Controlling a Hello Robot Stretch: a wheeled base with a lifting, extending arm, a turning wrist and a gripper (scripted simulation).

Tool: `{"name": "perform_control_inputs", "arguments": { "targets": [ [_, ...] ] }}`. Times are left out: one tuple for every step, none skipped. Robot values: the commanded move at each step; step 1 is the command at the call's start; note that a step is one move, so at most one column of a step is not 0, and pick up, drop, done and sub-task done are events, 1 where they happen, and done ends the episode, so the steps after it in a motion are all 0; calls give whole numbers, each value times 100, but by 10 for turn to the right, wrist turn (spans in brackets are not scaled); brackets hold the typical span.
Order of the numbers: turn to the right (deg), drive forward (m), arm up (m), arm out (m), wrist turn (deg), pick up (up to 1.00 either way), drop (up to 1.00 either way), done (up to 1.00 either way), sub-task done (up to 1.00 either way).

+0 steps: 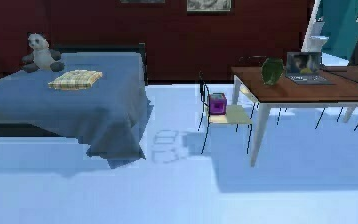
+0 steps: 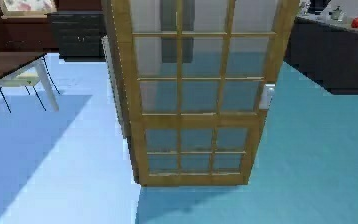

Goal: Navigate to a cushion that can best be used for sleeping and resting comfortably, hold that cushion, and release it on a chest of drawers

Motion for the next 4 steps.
{"name": "perform_control_inputs", "arguments": {
  "targets": [
    [0, 50, 0, 0, 0, 0, 0, 0, 0],
    [-210, 0, 0, 0, 0, 0, 0, 0, 0],
    [0, 60, 0, 0, 0, 0, 0, 0, 0],
    [-450, 0, 0, 0, 0, 0, 0, 0, 0]
  ]
}}
